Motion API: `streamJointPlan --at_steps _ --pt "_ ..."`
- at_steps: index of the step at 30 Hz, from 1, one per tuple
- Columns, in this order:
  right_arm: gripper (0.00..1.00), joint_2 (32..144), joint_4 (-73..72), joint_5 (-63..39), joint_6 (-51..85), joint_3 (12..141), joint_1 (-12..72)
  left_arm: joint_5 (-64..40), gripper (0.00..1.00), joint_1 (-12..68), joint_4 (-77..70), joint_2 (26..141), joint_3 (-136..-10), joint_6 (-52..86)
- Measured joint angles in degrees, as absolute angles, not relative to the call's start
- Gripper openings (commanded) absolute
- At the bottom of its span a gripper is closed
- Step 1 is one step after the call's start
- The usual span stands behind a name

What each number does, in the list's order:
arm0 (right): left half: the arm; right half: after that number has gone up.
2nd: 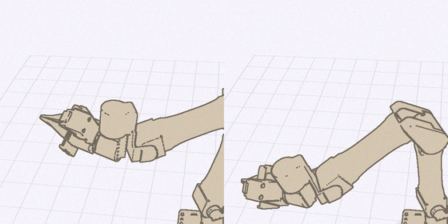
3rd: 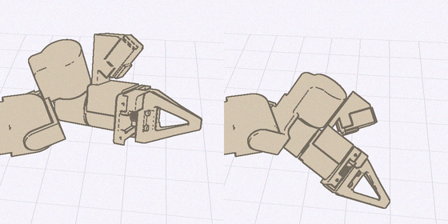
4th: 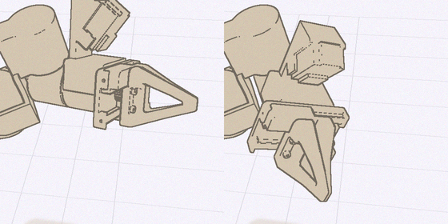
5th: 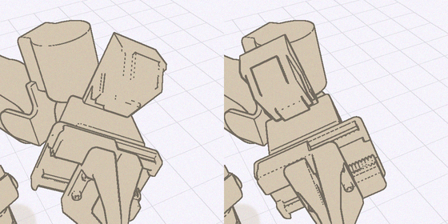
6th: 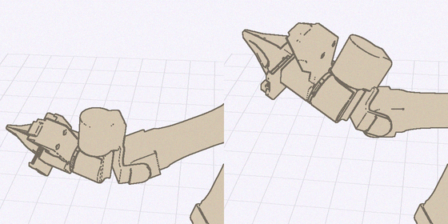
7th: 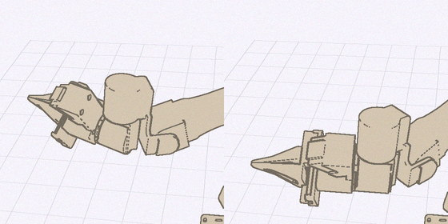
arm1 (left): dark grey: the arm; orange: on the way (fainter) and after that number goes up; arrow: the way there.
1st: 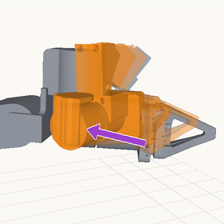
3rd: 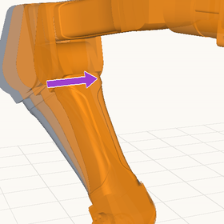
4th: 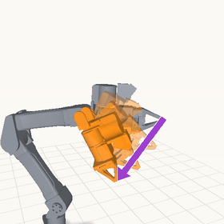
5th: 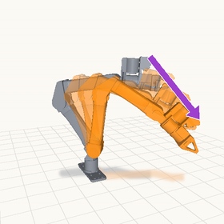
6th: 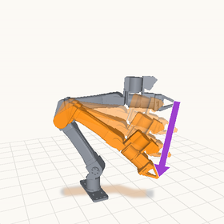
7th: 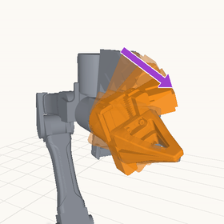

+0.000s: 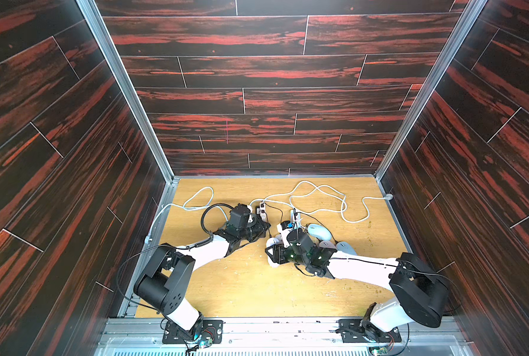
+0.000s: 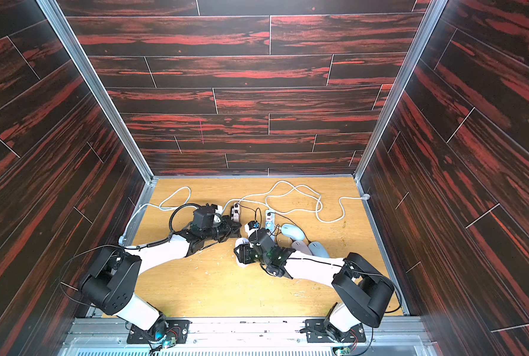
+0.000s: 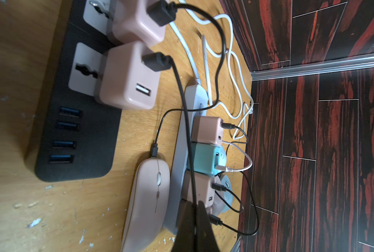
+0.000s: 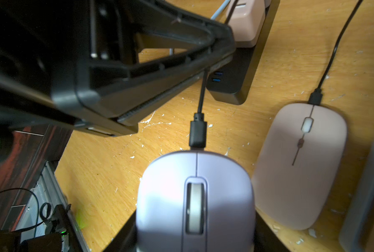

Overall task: Unplug the wireless mouse
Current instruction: Remove the power cord from the mouse.

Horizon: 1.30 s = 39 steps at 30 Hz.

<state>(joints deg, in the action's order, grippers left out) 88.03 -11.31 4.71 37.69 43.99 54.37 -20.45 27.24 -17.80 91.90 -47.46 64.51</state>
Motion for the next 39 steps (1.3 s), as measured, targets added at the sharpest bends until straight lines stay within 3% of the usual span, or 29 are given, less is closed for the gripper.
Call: streamJointPlan --at_steps 32,39 --pt "0.00 88.1 -7.3 8.9 40.9 45.1 58.7 -23.1 0.00 26.9 -16.3 91.1 -45.8 64.5" --pt "0.00 87.4 -13.3 5.2 44.0 40.7 58.0 -24.2 0.00 26.9 -15.8 90.9 -45.1 64.5"
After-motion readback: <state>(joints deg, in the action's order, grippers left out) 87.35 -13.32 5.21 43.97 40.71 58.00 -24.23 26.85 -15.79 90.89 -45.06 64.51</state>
